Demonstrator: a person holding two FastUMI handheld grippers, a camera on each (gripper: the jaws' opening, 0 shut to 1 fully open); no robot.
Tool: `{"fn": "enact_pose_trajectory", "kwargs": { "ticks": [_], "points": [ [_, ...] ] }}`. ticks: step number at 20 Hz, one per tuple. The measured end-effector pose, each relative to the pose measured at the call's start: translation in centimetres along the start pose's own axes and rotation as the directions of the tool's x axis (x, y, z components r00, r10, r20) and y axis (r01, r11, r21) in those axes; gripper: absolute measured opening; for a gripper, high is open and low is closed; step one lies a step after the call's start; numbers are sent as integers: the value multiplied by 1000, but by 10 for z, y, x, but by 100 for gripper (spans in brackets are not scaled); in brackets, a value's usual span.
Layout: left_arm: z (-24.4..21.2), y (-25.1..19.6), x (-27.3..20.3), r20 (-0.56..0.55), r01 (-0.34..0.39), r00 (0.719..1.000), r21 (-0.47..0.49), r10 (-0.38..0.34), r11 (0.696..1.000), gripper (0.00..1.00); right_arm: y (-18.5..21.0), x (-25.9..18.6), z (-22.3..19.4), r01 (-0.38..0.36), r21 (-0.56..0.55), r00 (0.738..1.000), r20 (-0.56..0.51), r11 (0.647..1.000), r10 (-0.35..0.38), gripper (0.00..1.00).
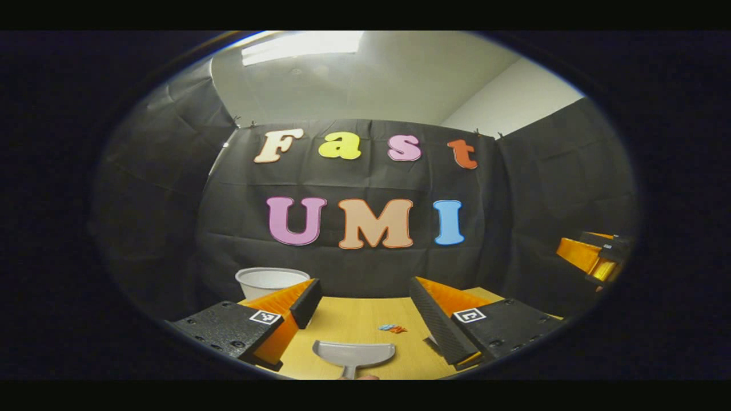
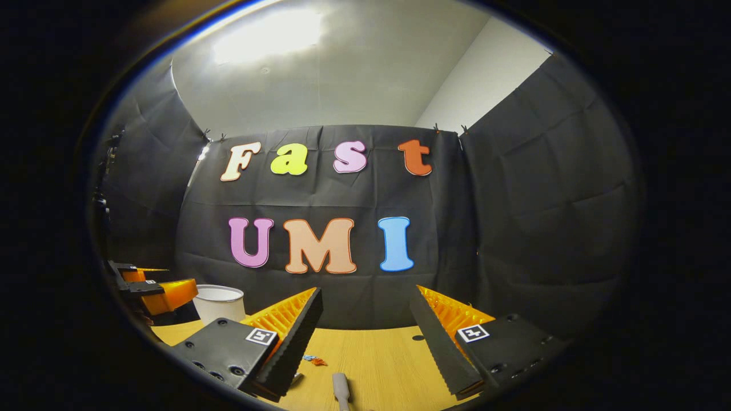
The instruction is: Pick up the small broom and dustpan from the desktop, sweep the trash into the dustpan with the broom, and then empty the trash into the garbage bin.
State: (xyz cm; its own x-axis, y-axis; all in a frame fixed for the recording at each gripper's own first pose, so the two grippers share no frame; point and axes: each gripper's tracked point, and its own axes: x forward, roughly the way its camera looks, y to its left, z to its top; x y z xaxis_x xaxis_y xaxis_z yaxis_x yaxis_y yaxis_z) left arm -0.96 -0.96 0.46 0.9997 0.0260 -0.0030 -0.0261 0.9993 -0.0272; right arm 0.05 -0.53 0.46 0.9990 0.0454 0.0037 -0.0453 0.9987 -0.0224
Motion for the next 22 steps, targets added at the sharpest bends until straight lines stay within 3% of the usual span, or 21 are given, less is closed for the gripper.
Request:
{"fn": "enact_pose_trajectory", "kwargs": {
  "ticks": [22],
  "points": [
    [18, 0, 1, 37, -11, 999, 54, 9, 998, 93, 0, 5, -1, -16, -6, 1000, -11, 1000, 15, 98]
  ]
}}
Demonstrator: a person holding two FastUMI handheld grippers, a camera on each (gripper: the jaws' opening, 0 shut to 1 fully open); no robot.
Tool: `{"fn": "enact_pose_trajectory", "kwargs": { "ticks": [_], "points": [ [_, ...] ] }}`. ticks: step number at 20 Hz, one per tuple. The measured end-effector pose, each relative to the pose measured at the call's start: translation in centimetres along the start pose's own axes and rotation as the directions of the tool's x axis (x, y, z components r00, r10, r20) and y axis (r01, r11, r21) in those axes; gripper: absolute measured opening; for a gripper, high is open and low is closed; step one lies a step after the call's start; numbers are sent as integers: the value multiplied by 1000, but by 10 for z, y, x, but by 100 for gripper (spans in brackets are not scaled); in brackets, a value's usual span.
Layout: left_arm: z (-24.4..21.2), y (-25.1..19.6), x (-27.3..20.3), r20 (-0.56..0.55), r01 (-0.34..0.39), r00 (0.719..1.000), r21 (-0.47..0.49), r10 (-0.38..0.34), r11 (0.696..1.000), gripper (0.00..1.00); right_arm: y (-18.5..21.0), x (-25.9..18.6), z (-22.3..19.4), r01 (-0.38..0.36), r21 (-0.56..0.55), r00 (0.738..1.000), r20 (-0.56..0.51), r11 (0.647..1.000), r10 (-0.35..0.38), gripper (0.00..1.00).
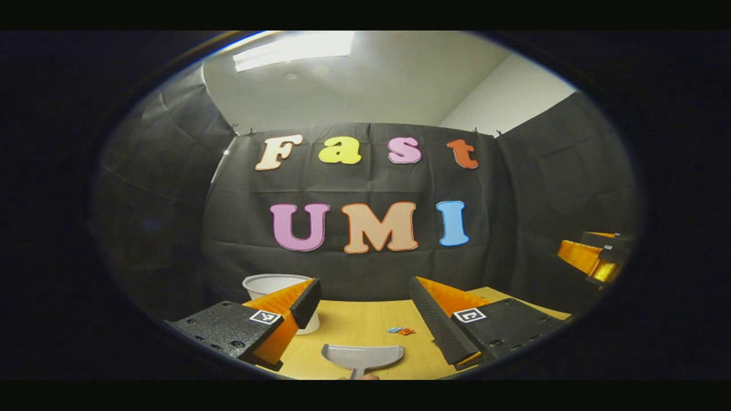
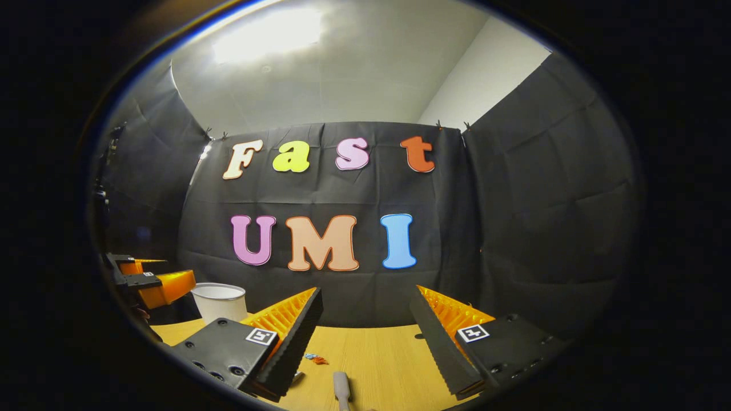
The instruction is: Pick up the small broom and dustpan from the desktop, sweep the trash into the dustpan with the broom, and then empty the trash into the garbage bin.
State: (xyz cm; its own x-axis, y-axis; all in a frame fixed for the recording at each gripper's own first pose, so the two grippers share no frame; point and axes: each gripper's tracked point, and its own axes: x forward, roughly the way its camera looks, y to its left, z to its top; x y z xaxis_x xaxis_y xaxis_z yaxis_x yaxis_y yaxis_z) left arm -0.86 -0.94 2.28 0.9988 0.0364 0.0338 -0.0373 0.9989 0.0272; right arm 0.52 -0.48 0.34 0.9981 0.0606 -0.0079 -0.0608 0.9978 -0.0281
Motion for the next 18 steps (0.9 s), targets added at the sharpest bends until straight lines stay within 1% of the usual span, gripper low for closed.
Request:
{"fn": "enact_pose_trajectory", "kwargs": {
  "ticks": [5, 6, 7, 9, 12, 13, 15, 16, 18],
  "points": [
    [5, -3, 3, 15, 5, 1000, 13, -5, 1000, 93, 2, 2, 3, -4, 6, 1000, 10, 1000, 4, 98],
    [6, -2, 3, 16, 5, 1000, 13, -5, 1000, 95, 3, 2, 3, -5, 6, 1000, 9, 1000, 5, 98],
    [6, -2, 4, 17, 4, 1000, 13, -5, 1000, 93, 3, 2, 4, -6, 7, 1000, 10, 1000, 6, 98],
    [5, -3, 3, 14, 5, 1000, 11, -5, 1000, 96, 1, 2, 3, -3, 7, 1000, 11, 1000, 3, 98],
    [0, -6, 3, 2, 13, 1000, 10, -13, 1000, 93, 0, 3, -2, -6, 5, 1000, -3, 1000, 6, 98],
    [-4, -9, 3, -9, 23, 1000, 13, -23, 1000, 96, 2, 3, -6, -23, 2, 1000, -18, 1000, 23, 98],
    [-21, -12, 1, -53, 40, 998, 20, -39, 999, 93, 5, 5, -22, -53, -19, 997, -64, 998, 52, 98],
    [-34, -9, -2, -92, 37, 995, 23, -35, 999, 94, 5, 6, -32, -71, -30, 993, -96, 997, 68, 98],
    [-58, -1, -11, -167, 4, 986, 25, 0, 1000, 96, 8, 8, -59, -114, -40, 979, -174, 993, 106, 98]
  ]
}}
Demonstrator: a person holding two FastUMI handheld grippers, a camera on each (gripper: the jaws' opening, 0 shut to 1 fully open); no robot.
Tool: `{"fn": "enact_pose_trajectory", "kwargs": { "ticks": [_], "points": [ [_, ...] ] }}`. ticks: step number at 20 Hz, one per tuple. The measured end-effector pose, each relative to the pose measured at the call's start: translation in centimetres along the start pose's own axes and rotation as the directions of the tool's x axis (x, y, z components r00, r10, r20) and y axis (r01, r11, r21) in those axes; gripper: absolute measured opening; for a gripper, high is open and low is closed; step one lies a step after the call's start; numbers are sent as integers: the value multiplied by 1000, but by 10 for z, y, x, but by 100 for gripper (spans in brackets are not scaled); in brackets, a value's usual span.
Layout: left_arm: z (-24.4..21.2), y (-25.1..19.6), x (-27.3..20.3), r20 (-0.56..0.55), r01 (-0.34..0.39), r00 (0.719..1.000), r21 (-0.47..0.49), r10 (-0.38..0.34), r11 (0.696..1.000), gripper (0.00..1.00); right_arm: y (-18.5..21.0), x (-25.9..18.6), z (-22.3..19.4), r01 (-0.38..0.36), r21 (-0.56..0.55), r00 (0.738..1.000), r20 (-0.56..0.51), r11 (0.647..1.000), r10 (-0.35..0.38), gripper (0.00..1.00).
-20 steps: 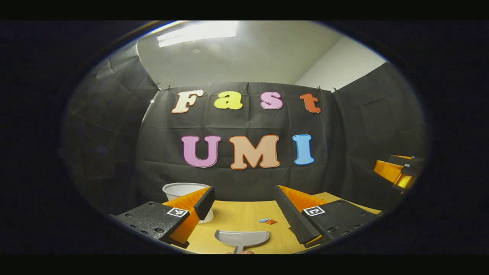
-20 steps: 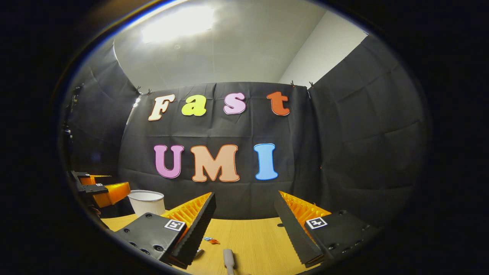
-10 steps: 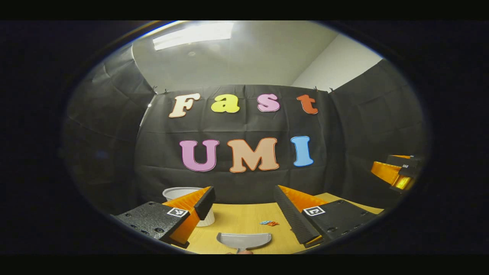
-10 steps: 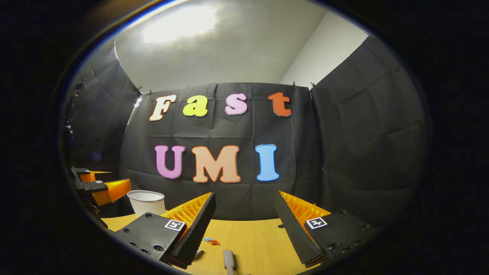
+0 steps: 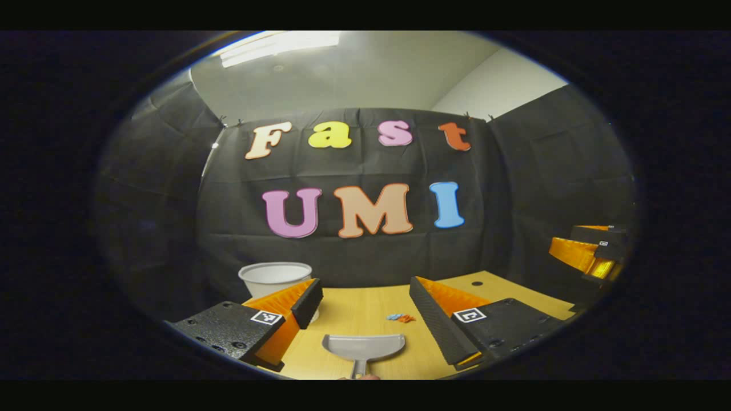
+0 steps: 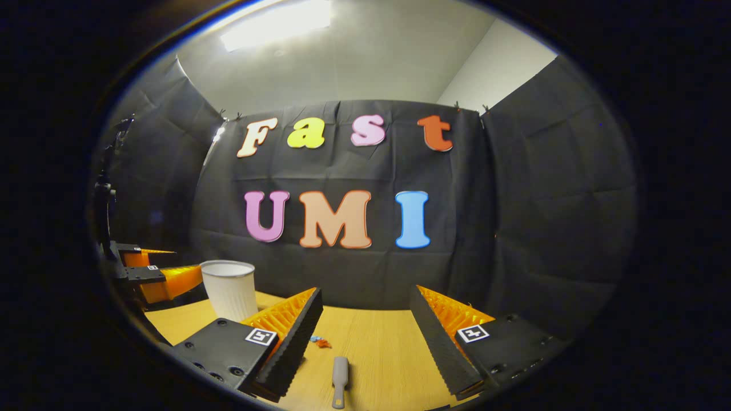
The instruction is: Pick up the small broom and dustpan from the desktop, sweep the trash into the dustpan with the broom, and then empty the trash into the garbage bin.
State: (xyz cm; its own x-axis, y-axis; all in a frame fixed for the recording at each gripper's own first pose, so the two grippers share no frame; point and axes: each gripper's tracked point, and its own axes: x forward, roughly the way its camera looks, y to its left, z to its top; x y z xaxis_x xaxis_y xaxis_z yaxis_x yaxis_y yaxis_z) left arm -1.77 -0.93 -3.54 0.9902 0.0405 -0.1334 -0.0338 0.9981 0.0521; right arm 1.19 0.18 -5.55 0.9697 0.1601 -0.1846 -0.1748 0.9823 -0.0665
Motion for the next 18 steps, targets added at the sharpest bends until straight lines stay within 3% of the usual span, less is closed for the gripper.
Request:
{"fn": "enact_pose_trajectory", "kwargs": {
  "ticks": [4, 6, 8, 11, 12, 15, 18],
  "points": [
    [-62, 11, -13, -166, -59, 985, -53, 49, 997, 93, 16, 16, -72, -108, -8, 976, -190, 994, 104, 98],
    [-108, 9, -18, -294, -57, 955, -76, 32, 996, 93, 25, 21, -125, -152, -27, 926, -354, 988, 132, 99],
    [-157, 13, -19, -423, -49, 906, -64, 17, 997, 96, 30, 30, -178, -178, -56, 851, -510, 982, 125, 99],
    [-222, 16, -18, -595, -17, 803, -77, -32, 997, 89, 43, 31, -236, -204, -91, 728, -680, 975, 89, 99],
    [-244, 17, -17, -654, -5, 755, -87, -53, 996, 94, 47, 32, -253, -210, -101, 694, -716, 972, 76, 99],
    [-292, 14, -15, -771, 24, 629, -106, -97, 994, 95, 50, 36, -291, -220, -123, 582, -813, 968, 29, 100],
    [-317, 19, -16, -843, 43, 529, -94, -102, 995, 95, 49, 43, -311, -219, -146, 502, -865, 965, -17, 100]
  ]
}}
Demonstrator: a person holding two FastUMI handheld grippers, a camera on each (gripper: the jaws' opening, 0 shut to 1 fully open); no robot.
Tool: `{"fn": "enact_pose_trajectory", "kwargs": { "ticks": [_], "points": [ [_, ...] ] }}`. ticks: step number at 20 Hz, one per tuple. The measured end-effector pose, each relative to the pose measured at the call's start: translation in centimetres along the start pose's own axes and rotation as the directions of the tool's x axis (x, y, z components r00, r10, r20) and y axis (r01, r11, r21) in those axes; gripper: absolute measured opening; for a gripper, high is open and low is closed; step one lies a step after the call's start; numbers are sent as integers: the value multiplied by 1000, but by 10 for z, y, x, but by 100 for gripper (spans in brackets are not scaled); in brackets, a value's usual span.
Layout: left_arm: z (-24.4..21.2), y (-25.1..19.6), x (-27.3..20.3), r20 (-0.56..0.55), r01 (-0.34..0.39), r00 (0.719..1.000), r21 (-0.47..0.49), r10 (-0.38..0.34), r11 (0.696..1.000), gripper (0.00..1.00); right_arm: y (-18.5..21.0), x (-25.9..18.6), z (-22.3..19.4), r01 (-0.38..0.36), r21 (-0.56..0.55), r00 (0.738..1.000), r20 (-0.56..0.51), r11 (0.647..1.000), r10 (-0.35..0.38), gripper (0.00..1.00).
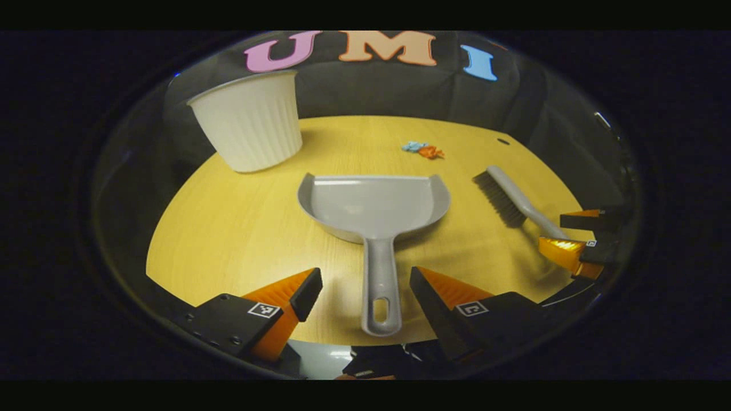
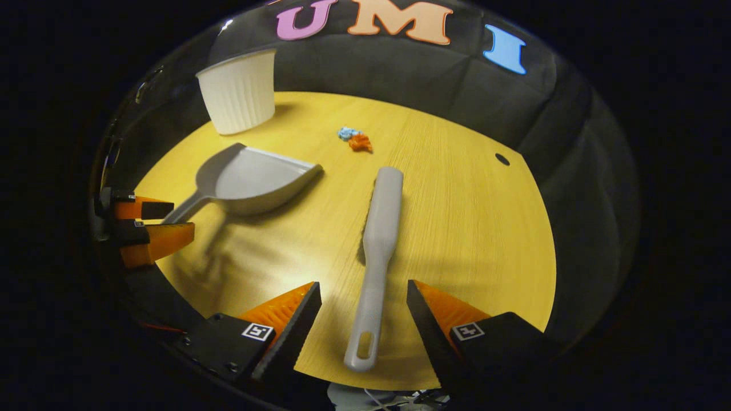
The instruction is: Pick up the small broom and dustpan from the desktop, sweep the trash into the dustpan with the broom, and then empty the trash into the garbage bin.
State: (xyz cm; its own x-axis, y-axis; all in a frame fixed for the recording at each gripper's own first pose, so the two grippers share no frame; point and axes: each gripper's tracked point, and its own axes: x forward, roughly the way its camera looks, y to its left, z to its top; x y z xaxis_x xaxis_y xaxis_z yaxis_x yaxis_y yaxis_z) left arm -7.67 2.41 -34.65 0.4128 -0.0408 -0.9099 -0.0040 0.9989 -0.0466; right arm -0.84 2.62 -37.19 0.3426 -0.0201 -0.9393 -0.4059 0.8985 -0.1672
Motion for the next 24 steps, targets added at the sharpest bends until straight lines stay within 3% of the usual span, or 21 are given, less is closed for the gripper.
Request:
{"fn": "enact_pose_trajectory", "kwargs": {
  "ticks": [3, 4, 5, 6, 7, 8, 9, 12, 15, 21, 24],
  "points": [
    [-5, -2, 14, -55, 25, 998, 13, -25, 1000, 85, -2, 10, -2, -6, 2, 998, -56, 1000, 6, 89],
    [-7, -2, 18, -65, 26, 998, 15, -24, 1000, 82, -1, 12, -3, -3, -1, 998, -66, 1000, 3, 81],
    [-10, -2, 21, -74, 24, 997, 16, -23, 1000, 69, -1, 14, -1, -3, -5, 997, -72, 1000, 3, 76],
    [-9, -1, 22, -75, 21, 997, 16, -19, 1000, 62, -1, 17, 1, 2, -9, 998, -70, 1000, -3, 65],
    [-7, 0, 24, -77, 16, 997, 21, -14, 1000, 45, -5, 21, 4, 28, -15, 998, -57, 999, -29, 57],
    [-8, -2, 24, -81, 23, 996, 40, -20, 999, 35, -10, 14, 5, 43, -20, 998, -52, 999, -44, 35],
    [-9, -3, 25, -101, 29, 995, 67, -22, 997, 34, -6, 16, 5, 21, -15, 998, -61, 1000, -22, 28],
    [2, 3, 24, -81, 24, 997, 152, -12, 988, 31, -8, 17, 15, 10, 22, 1000, -30, 1000, -10, 20],
    [32, 1, 32, -41, 63, 998, 209, -55, 976, 30, -26, 17, 38, 32, 54, 999, 17, 998, -33, 15],
    [79, -4, 55, 4, 100, 994, 344, -108, 934, 29, -58, 41, 122, 91, 33, 991, 90, 995, -94, 18],
    [84, -6, 59, 1, 129, 990, 384, -141, 914, 29, -55, 58, 157, 89, -13, 992, 95, 996, -87, 18]
  ]
}}
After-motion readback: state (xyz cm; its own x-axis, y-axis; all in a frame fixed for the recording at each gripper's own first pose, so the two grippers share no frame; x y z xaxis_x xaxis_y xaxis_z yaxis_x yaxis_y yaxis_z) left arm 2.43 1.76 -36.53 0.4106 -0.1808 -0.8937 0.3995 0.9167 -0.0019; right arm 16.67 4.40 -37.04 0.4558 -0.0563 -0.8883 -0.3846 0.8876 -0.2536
